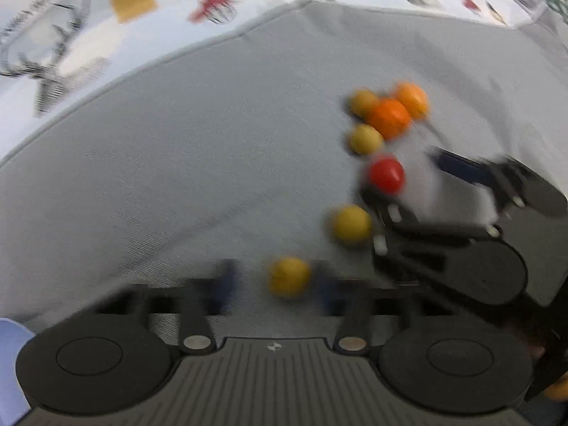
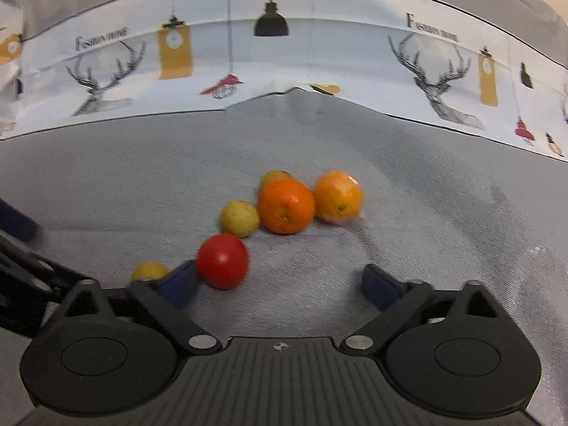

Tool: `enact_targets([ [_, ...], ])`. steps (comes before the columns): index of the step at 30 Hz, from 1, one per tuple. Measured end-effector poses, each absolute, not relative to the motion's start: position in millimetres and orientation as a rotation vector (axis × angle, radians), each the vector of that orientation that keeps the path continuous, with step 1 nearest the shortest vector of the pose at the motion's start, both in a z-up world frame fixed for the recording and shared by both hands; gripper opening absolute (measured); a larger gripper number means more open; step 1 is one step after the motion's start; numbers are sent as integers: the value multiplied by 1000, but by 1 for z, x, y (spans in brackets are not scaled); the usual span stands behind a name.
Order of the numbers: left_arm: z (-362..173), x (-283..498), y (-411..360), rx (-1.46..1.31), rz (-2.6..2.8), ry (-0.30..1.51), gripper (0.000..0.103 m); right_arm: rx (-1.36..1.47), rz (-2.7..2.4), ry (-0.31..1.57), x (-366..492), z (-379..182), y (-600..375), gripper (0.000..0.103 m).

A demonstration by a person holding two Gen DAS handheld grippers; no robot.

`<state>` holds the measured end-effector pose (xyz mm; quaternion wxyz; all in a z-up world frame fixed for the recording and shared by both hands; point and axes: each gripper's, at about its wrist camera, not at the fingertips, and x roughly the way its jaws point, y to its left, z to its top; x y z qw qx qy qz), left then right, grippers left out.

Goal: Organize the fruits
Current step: 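Grasp a red tomato with the right gripper while the left gripper grasps a yellow fruit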

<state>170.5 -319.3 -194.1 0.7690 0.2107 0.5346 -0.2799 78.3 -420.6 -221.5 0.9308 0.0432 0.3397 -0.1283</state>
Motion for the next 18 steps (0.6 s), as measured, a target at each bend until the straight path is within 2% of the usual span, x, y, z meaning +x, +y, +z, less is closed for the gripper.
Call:
enact_targets([
  [1, -195, 169, -319, 462, -607, 1153, 28, 87, -233, 682, 77, -219, -419, 50],
  [2, -194, 166, -319, 464, -611, 1139, 28, 69, -210, 670, 76, -217, -415, 34],
  [3, -192, 164, -318, 454, -617, 1133, 28, 39, -207, 668, 76, -216, -412, 29],
  [13, -135, 130, -288, 386, -564, 1096, 28, 164, -415, 620, 61, -208, -443, 29],
  [18, -92, 95, -258, 392, -504, 1053, 28, 160, -476, 571, 32, -184, -435, 29],
])
